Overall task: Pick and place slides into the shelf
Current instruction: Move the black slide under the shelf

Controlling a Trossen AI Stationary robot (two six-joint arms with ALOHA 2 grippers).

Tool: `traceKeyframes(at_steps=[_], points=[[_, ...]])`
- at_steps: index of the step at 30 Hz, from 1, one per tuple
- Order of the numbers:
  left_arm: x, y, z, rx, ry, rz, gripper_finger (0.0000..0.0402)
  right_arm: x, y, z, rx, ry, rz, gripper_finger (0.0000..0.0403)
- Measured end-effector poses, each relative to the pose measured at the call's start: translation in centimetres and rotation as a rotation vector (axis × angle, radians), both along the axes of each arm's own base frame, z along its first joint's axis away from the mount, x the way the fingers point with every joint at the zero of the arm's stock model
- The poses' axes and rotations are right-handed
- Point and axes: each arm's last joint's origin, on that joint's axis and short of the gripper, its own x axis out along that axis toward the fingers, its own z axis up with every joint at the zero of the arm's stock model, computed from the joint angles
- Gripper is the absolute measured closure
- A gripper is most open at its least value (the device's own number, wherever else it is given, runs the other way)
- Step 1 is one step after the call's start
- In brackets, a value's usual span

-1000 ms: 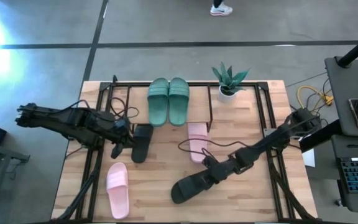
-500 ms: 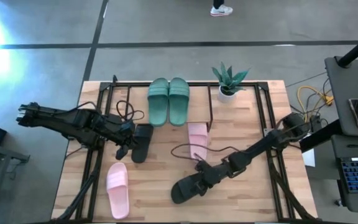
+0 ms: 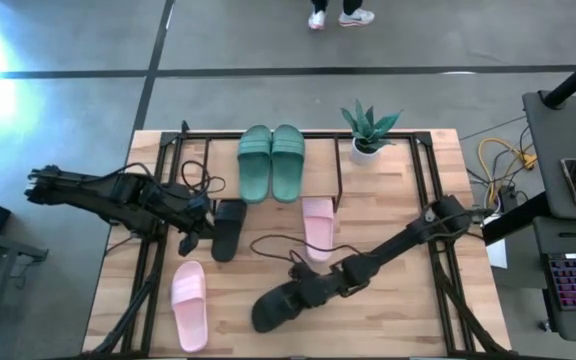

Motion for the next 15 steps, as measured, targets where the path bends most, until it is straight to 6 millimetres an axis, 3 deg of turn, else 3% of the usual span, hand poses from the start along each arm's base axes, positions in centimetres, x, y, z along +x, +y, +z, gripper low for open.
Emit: traceKeyframes(at_steps=[6,15], points=[[-2.0,0.3,-0.3,0.051,0.065,-0.028,0.0391,0.3,0.7,1.0,-0.045,0.029,-0.233,0.0382],[-4.5,1.0,-0.1,0.1,0.048,0.041,0.0391,-0.2,2.0,3.4,-0.046,-0.142,-0.832,0.0391]])
